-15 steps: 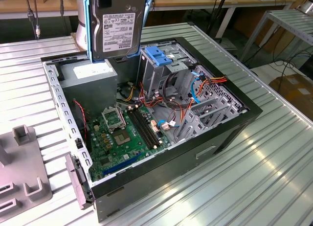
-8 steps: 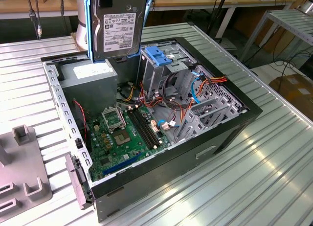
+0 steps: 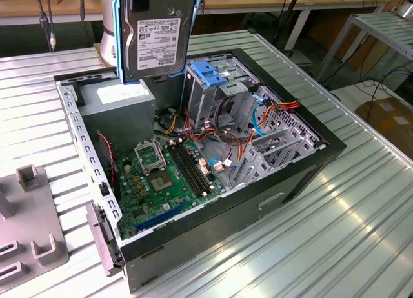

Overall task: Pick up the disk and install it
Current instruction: 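Insert the disk into the insertion slot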

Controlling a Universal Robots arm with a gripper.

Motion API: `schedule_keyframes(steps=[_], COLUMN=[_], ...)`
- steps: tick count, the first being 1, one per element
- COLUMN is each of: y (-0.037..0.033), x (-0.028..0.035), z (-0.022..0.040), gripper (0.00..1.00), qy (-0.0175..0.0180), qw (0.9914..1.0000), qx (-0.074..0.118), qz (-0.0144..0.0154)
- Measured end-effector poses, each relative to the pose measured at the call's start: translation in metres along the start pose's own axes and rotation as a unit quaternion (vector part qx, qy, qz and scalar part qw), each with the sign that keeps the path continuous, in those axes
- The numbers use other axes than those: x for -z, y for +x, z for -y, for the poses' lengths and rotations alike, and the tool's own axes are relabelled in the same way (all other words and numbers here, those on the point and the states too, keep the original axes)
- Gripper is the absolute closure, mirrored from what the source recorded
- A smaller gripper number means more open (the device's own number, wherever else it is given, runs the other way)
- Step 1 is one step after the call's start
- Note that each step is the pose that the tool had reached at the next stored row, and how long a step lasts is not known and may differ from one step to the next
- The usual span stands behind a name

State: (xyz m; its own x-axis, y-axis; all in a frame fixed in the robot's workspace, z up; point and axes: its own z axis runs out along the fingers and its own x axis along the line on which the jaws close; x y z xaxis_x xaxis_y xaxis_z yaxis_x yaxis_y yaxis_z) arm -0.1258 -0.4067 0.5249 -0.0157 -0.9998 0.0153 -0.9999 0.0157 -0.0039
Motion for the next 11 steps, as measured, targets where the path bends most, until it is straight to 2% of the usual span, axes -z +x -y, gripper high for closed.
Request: schedule_keyframes(steps=[11], y=[0.0138], x=[-0.0006], z=[0.0002], gripper=[0.63], qy=[0.0000], qw=[1.00000], qx=[0.000], qz=[-0.0008])
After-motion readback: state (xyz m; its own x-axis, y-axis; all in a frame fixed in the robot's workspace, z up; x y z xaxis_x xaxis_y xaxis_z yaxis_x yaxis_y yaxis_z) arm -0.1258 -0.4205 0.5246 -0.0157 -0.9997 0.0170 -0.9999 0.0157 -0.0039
